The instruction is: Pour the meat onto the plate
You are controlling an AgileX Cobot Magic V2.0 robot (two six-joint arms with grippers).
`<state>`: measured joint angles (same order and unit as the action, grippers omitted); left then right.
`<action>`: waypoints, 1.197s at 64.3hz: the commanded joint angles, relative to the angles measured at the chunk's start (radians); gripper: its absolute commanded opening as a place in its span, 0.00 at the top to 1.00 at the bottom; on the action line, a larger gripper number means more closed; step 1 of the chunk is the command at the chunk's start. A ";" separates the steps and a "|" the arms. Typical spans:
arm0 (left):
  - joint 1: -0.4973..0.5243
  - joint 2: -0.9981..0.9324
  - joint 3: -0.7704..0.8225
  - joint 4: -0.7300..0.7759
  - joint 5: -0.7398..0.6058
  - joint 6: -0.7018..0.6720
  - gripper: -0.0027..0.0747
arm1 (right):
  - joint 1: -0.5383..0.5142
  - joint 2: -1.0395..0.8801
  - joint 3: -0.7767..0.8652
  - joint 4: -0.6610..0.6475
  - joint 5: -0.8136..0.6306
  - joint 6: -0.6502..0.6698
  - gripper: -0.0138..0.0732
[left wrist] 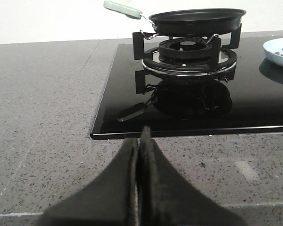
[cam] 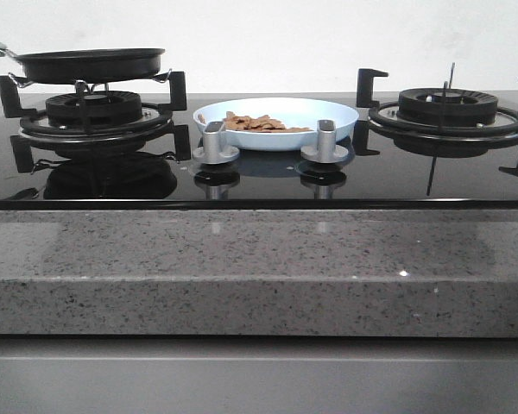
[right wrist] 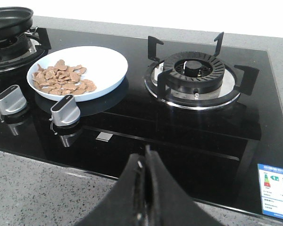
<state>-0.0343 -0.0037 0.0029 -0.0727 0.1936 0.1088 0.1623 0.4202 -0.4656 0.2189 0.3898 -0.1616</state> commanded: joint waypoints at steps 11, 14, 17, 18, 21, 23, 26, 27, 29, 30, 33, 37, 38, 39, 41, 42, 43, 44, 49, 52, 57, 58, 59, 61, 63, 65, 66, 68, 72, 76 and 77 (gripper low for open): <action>-0.007 -0.016 0.005 -0.009 -0.089 -0.010 0.99 | -0.002 0.005 -0.014 0.000 -0.085 -0.006 0.91; -0.007 -0.016 0.005 -0.009 -0.089 -0.010 0.99 | -0.002 -0.001 0.003 0.000 -0.101 -0.005 0.91; -0.007 -0.016 0.005 -0.009 -0.089 -0.010 0.99 | -0.006 -0.013 0.027 -0.004 -0.148 -0.004 0.91; -0.007 -0.016 0.005 -0.009 -0.089 -0.010 0.99 | -0.008 -0.018 0.042 -0.009 -0.165 -0.004 0.91; -0.007 -0.016 0.005 -0.009 -0.089 -0.010 0.99 | -0.018 -0.049 0.083 -0.014 -0.233 -0.003 0.91; -0.007 -0.016 0.005 -0.009 -0.089 -0.010 0.99 | -0.027 -0.071 0.116 -0.014 -0.264 -0.003 0.91; -0.007 -0.016 0.005 -0.009 -0.089 -0.010 0.99 | -0.042 -0.110 0.158 -0.014 -0.302 0.003 0.91; -0.007 -0.016 0.005 -0.009 -0.089 -0.010 0.99 | -0.051 -0.123 0.172 -0.015 -0.310 0.006 0.91; -0.007 -0.016 0.005 -0.009 -0.089 -0.010 0.99 | -0.068 -0.158 0.205 -0.017 -0.323 0.019 0.91; -0.007 -0.016 0.005 -0.009 -0.089 -0.010 0.99 | -0.076 -0.180 0.219 -0.018 -0.324 0.028 0.91; -0.007 -0.016 0.005 -0.009 -0.089 -0.010 0.99 | -0.108 -0.228 0.271 -0.023 -0.321 0.065 0.91; -0.007 -0.016 0.005 -0.009 -0.089 -0.010 0.99 | -0.143 -0.290 0.329 -0.039 -0.318 0.108 0.91; -0.007 -0.016 0.005 -0.009 -0.089 -0.010 0.99 | -0.152 -0.307 0.347 -0.047 -0.318 0.122 0.91; -0.007 -0.016 0.005 -0.009 -0.089 -0.010 0.99 | -0.157 -0.318 0.359 -0.051 -0.318 0.129 0.91; -0.007 -0.016 0.005 -0.009 -0.089 -0.010 0.99 | -0.166 -0.340 0.386 -0.056 -0.318 0.137 0.91; -0.007 -0.016 0.005 -0.009 -0.089 -0.010 0.99 | -0.168 -0.350 0.397 -0.056 -0.318 0.138 0.91; -0.007 -0.016 0.005 -0.009 -0.089 -0.010 0.99 | -0.171 -0.360 0.406 -0.056 -0.318 0.138 0.91; -0.007 -0.016 0.005 -0.009 -0.089 -0.010 0.99 | -0.173 -0.374 0.421 -0.056 -0.318 0.138 0.91; -0.007 -0.016 0.005 -0.009 -0.089 -0.010 0.99 | -0.173 -0.423 0.468 -0.056 -0.319 0.138 0.91; -0.007 -0.016 0.005 -0.009 -0.089 -0.010 0.99 | -0.173 -0.451 0.491 -0.056 -0.318 0.138 0.91; -0.007 -0.016 0.005 -0.011 -0.089 -0.010 0.99 | -0.173 -0.447 0.488 -0.067 -0.284 0.138 0.91; -0.007 -0.016 0.005 -0.011 -0.089 -0.010 0.99 | -0.173 -0.449 0.488 -0.069 -0.282 0.138 0.91; -0.007 -0.016 0.005 -0.011 -0.089 -0.010 0.99 | -0.173 -0.448 0.488 -0.071 -0.281 0.138 0.91; -0.007 -0.016 0.005 -0.011 -0.089 -0.010 0.99 | -0.173 -0.448 0.489 -0.079 -0.281 0.138 0.91; -0.007 -0.016 0.005 -0.011 -0.089 -0.010 0.99 | -0.173 -0.448 0.489 -0.085 -0.281 0.138 0.91; -0.007 -0.016 0.005 -0.011 -0.089 -0.010 0.99 | -0.173 -0.448 0.489 -0.089 -0.279 0.138 0.91; -0.007 -0.016 0.005 -0.011 -0.089 -0.010 0.99 | -0.173 -0.448 0.489 -0.091 -0.278 0.138 0.91; -0.007 -0.016 0.005 -0.011 -0.089 -0.010 0.99 | -0.173 -0.448 0.489 -0.092 -0.277 0.138 0.91; -0.007 -0.016 0.005 -0.011 -0.089 -0.010 0.99 | -0.173 -0.448 0.488 -0.092 -0.271 0.138 0.91; -0.007 -0.016 0.005 -0.011 -0.089 -0.010 0.99 | -0.173 -0.447 0.488 -0.092 -0.270 0.138 0.91; -0.007 -0.016 0.005 -0.011 -0.089 -0.010 0.99 | -0.173 -0.447 0.488 -0.092 -0.269 0.138 0.91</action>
<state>-0.0343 -0.0037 0.0029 -0.0727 0.1913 0.1072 -0.0026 -0.0106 0.0258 0.1402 0.1899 -0.0263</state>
